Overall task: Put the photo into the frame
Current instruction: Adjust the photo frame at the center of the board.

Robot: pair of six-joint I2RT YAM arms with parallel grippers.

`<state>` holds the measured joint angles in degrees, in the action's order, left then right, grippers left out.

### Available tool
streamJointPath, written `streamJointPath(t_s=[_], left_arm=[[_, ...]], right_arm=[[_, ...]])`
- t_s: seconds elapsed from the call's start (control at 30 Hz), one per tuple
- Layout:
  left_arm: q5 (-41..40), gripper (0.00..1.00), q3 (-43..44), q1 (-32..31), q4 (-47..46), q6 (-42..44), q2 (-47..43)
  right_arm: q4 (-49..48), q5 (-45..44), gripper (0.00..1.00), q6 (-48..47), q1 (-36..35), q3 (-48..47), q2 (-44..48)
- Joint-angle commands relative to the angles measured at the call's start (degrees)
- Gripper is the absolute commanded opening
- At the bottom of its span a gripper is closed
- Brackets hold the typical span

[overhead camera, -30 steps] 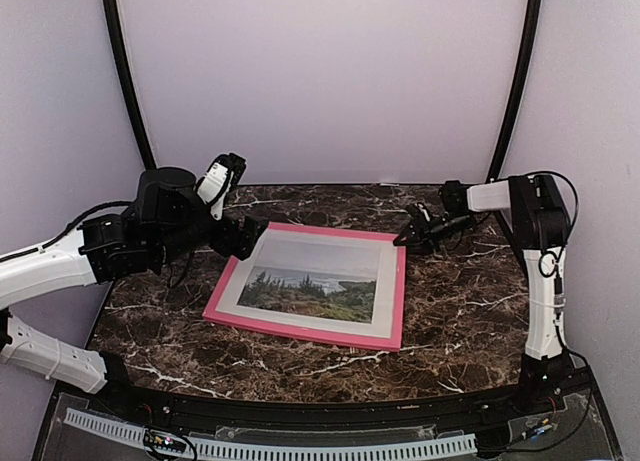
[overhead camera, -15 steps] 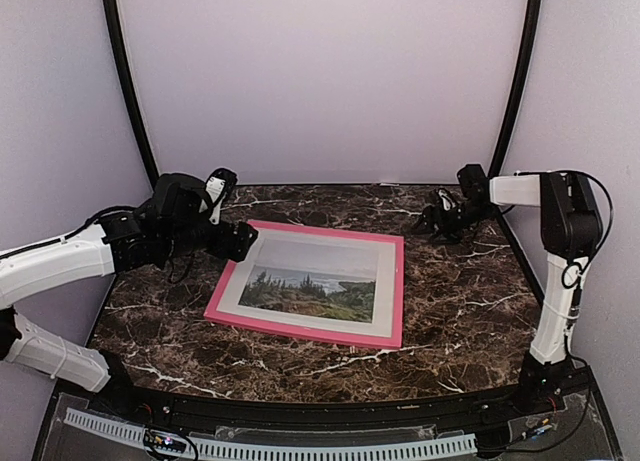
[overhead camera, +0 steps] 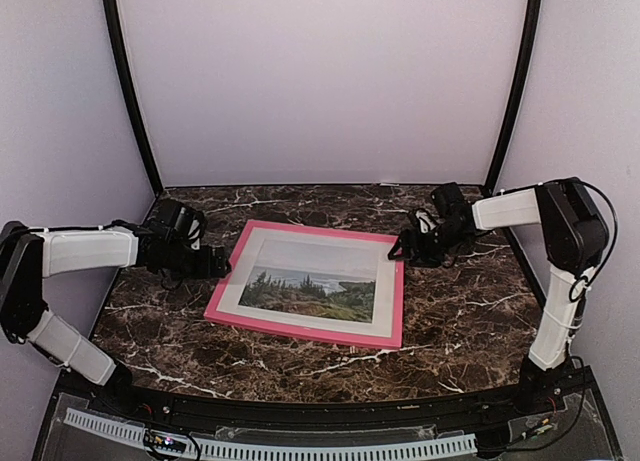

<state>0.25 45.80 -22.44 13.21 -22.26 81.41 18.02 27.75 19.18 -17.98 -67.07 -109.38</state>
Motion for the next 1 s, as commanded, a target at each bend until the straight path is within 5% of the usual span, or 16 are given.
streamJointPath(t_s=[0.0,0.27,0.67,0.8,0.97], left_arm=[[5.4,0.97,-1.6,2.0,-3.5,-3.2,3.2],[11.5,0.95,-4.4,2.7,-7.2,-5.5,6.6],[27.3,0.80,-10.1,0.6,-14.7,-10.8,3.5],[27.5,0.79,-11.7,-1.3,-14.2,-12.1,-1.3],[16.0,0.84,-10.0,-1.3,-6.2,-10.7,-7.9]], right_arm=[[-4.5,-0.8,0.79,3.6,-0.6,0.0,-0.8],[-6.3,1.0,0.79,5.9,-0.7,-4.7,-3.9],[-2.9,1.2,0.79,5.7,-0.7,-18.3,-11.9],[0.5,-1.7,0.79,4.4,-0.7,-22.1,-12.6],[2.8,-14.4,0.81,2.0,-0.5,-18.6,-5.3]])
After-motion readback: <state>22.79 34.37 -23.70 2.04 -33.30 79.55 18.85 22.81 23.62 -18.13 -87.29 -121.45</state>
